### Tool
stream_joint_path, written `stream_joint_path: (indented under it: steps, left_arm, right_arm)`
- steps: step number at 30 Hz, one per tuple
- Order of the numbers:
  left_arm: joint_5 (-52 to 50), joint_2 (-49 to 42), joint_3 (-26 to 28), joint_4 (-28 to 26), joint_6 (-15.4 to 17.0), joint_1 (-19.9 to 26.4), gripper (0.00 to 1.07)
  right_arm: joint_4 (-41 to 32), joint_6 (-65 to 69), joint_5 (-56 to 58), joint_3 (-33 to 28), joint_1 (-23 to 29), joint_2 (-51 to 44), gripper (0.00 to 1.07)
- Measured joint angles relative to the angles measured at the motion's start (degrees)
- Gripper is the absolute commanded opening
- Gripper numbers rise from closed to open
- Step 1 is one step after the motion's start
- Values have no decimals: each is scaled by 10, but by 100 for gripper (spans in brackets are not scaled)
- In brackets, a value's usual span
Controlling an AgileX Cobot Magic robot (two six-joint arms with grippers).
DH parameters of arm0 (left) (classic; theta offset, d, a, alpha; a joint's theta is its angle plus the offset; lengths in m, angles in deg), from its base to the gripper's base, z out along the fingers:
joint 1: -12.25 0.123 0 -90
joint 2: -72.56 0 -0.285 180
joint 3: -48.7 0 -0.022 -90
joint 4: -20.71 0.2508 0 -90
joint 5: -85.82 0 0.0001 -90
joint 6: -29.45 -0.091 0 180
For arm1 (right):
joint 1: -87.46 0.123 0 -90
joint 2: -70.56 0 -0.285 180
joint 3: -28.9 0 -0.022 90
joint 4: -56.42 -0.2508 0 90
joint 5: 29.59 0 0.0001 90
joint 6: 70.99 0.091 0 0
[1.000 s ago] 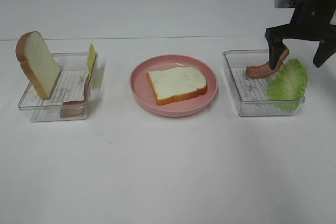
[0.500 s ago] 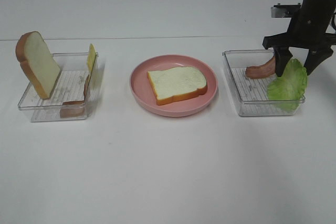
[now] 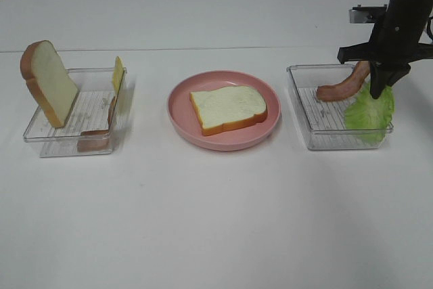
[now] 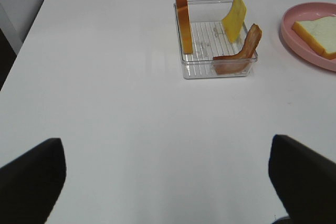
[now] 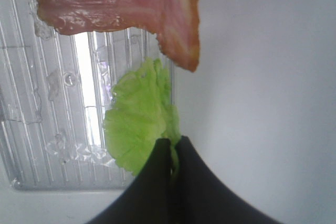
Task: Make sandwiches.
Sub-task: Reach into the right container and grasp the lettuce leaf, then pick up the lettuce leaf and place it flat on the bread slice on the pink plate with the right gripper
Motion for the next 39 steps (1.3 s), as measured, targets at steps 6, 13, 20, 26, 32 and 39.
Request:
stream_joint_path:
  steps: [6, 13, 20, 26, 32, 39]
  left_arm:
    - [0, 0, 0, 0, 0, 0, 98]
    - [0, 0, 0, 0, 0, 0, 98]
    - [0, 0, 0, 0, 0, 0, 98]
    - [0, 0, 0, 0, 0, 0, 98]
    - [0, 0, 0, 0, 0, 0, 98]
    - [0, 0, 0, 0, 0, 0, 98]
  right_arm:
    - [-1, 0, 0, 0, 0, -5, 0]
    - [-2, 1, -1, 0, 3, -69, 0]
    - [13, 1, 0, 0, 47, -136, 0]
    - [26, 1, 1, 0, 105, -173, 0]
    - [13, 1, 1, 0, 158, -178, 0]
    - [-45, 1, -48, 0, 234, -178, 0]
